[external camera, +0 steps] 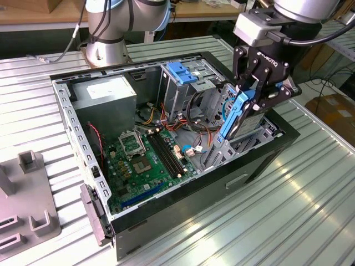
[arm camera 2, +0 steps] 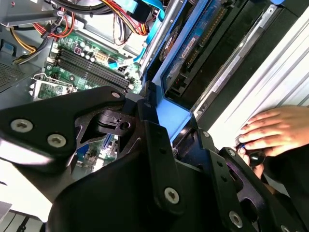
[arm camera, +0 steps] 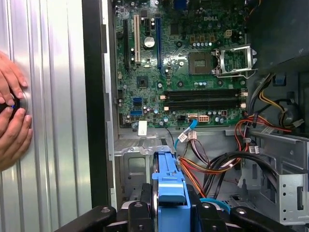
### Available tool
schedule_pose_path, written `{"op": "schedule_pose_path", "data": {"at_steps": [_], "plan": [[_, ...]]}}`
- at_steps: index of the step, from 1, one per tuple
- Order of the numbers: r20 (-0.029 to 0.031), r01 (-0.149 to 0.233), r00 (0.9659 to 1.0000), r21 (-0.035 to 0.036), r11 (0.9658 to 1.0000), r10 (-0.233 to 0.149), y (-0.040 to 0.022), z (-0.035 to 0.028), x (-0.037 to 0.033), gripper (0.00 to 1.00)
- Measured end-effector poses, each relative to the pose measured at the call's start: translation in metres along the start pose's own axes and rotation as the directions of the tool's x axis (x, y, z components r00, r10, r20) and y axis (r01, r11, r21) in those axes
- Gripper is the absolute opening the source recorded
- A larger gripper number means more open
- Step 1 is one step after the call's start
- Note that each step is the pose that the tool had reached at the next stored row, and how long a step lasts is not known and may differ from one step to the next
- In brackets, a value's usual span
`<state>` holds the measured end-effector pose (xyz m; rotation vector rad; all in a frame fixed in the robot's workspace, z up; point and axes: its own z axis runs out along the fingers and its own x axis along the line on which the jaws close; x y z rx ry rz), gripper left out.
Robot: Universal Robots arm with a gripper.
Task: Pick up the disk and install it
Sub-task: 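Insert the disk into the insertion slot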
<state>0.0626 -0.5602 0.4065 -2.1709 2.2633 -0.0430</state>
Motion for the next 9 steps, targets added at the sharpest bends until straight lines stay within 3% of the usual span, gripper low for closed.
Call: {"op": "schedule_pose_path", "data": {"at_steps": [6,9], "plan": [[0.0000,0.000,1.0000,0.0000,1.0000,0.000,-0.0001,0.0127,-0.0001,0.37],[-0.0001,0.000,1.0000,0.0000,1.0000,0.000,-0.0003,0.0241,-0.0001,0.37]]}}
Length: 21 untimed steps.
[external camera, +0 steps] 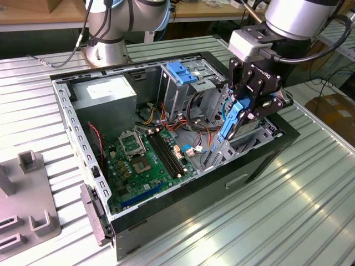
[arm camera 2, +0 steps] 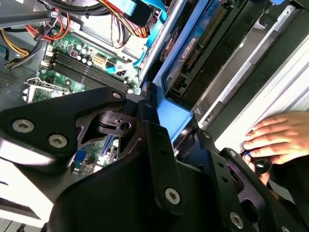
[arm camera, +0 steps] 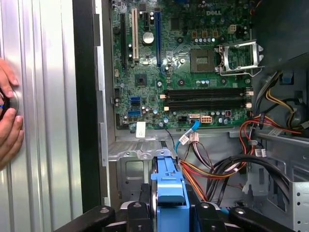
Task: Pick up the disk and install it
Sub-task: 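Insert the disk into the insertion slot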
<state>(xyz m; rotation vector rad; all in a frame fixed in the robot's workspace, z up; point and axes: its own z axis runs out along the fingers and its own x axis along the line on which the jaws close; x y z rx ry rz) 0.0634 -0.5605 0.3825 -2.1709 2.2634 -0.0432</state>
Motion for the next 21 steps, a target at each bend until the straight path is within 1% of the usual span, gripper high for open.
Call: {"op": "schedule_pose_path", "data": {"at_steps": [2,4,6,8,9,21], "plan": [[0.0002,0.000,1.0000,0.0000,1.0000,0.000,0.0000,0.0063,-0.0001,0.37],[0.0000,0.000,1.0000,0.0000,1.0000,0.000,0.0000,0.0091,-0.0001,0.37],[0.0001,0.000,1.0000,0.0000,1.0000,0.000,0.0000,0.0134,-0.0002,0.37],[0.0001,0.000,1.0000,-0.0001,1.0000,0.000,0.0001,0.0157,-0.0002,0.37],[0.0000,0.000,1.0000,-0.0001,1.0000,0.000,0.0001,0.0165,-0.0002,0.37],[0.0001,0.000,1.0000,-0.0001,1.0000,0.000,0.0001,0.0174,-0.0002,0.37]]}}
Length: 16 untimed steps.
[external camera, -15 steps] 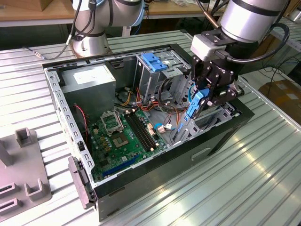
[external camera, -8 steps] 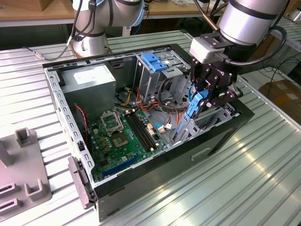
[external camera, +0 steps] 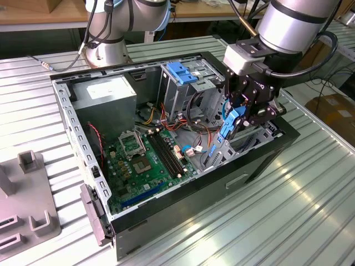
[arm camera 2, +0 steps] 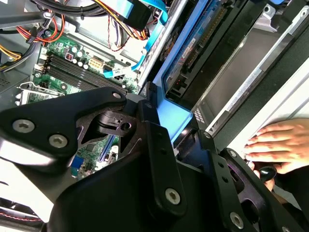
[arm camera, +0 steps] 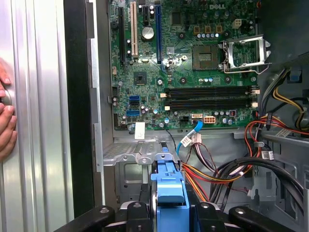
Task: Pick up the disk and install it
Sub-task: 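Insert the disk into the insertion slot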
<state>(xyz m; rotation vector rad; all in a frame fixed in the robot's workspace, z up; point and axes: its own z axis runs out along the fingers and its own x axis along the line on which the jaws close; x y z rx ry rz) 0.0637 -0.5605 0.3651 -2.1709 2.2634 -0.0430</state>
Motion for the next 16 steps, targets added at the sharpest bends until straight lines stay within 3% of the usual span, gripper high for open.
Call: {"op": "schedule_pose_path", "data": {"at_steps": [5,11,16], "plan": [[0.0004,0.000,1.0000,0.0000,1.0000,0.000,0.0000,0.0008,-0.0001,0.37],[0.0001,0.000,1.0000,0.0010,1.0000,0.000,0.0001,0.0080,-0.0001,0.37],[0.0001,0.000,1.0000,0.0011,1.0000,0.000,0.0002,0.0086,-0.0001,0.37]]}}
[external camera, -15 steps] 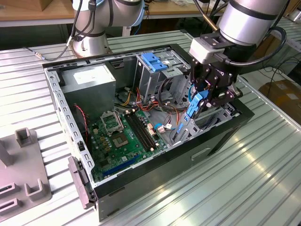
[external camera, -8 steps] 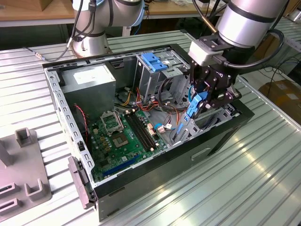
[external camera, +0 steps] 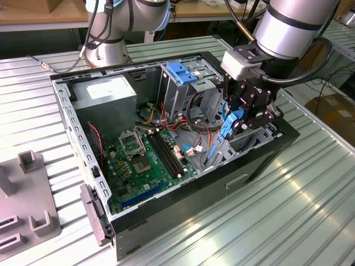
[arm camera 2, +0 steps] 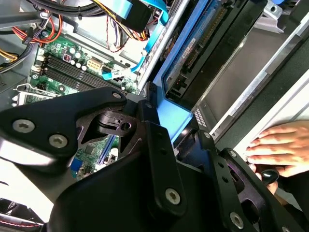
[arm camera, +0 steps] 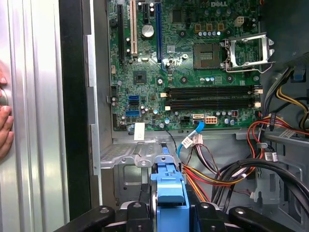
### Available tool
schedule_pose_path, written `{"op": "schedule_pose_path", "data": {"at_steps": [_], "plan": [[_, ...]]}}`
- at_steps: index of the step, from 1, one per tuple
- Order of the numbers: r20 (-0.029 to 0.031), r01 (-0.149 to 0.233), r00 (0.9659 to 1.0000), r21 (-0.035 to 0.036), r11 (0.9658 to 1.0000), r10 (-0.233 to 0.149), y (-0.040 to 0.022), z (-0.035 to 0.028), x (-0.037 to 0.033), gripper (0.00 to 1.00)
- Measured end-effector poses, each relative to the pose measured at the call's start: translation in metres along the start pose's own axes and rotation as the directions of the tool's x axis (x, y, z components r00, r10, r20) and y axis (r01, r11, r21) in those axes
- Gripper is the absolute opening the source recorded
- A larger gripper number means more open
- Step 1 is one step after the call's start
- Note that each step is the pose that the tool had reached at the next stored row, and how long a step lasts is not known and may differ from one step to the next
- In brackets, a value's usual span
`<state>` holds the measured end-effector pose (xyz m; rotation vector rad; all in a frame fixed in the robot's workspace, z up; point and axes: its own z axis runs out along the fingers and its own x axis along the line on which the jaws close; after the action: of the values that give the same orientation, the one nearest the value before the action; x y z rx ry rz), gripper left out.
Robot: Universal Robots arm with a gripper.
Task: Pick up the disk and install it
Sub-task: 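Insert the disk into the insertion slot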
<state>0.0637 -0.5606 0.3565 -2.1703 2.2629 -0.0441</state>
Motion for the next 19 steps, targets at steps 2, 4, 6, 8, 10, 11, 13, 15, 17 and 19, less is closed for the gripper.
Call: {"op": "schedule_pose_path", "data": {"at_steps": [2,4,6,8,10,11,13,15,17,19], "plan": [[0.0002,0.000,1.0000,0.0000,1.0000,0.000,0.0000,0.0001,0.0000,0.38],[0.0000,0.000,1.0000,0.0000,1.0000,0.000,0.0000,0.0001,0.0000,0.51],[0.0000,0.000,1.0000,0.0000,1.0000,0.000,0.0000,0.0001,0.0000,0.51],[0.0000,0.000,1.0000,0.0000,1.0000,0.000,0.0000,0.0001,0.0000,0.49],[-0.0001,0.000,1.0000,-0.0001,1.0000,0.000,0.0000,0.0001,0.0000,0.36],[-0.0001,0.000,1.0000,-0.0001,1.0000,0.000,0.0000,0.0001,0.0000,0.36],[0.0001,0.000,1.0000,0.0000,1.0000,0.000,-0.0009,0.0002,-0.0001,0.24],[0.0002,0.000,1.0000,0.0000,1.0000,0.000,-0.0048,0.0005,-0.0002,0.18],[0.0001,0.000,1.0000,0.0000,1.0000,0.000,-0.0117,0.0010,-0.0005,0.10],[0.0000,0.000,1.0000,-0.0001,1.0000,0.000,-0.0120,0.0010,-0.0006,0.10]]}}
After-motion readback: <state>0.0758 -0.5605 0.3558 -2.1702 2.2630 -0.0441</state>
